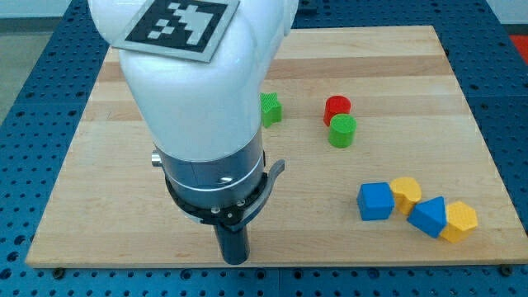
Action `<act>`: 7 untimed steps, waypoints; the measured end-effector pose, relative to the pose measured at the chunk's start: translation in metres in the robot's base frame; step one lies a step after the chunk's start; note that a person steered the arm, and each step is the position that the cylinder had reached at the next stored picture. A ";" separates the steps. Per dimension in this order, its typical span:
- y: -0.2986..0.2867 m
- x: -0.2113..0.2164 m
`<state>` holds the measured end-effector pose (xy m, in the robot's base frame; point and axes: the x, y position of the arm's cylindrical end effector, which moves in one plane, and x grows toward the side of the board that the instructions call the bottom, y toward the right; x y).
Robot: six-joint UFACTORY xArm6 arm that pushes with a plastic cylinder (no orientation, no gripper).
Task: Move your arm to the bottom center
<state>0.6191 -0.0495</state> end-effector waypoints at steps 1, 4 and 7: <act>0.000 -0.001; 0.038 0.000; 0.102 0.000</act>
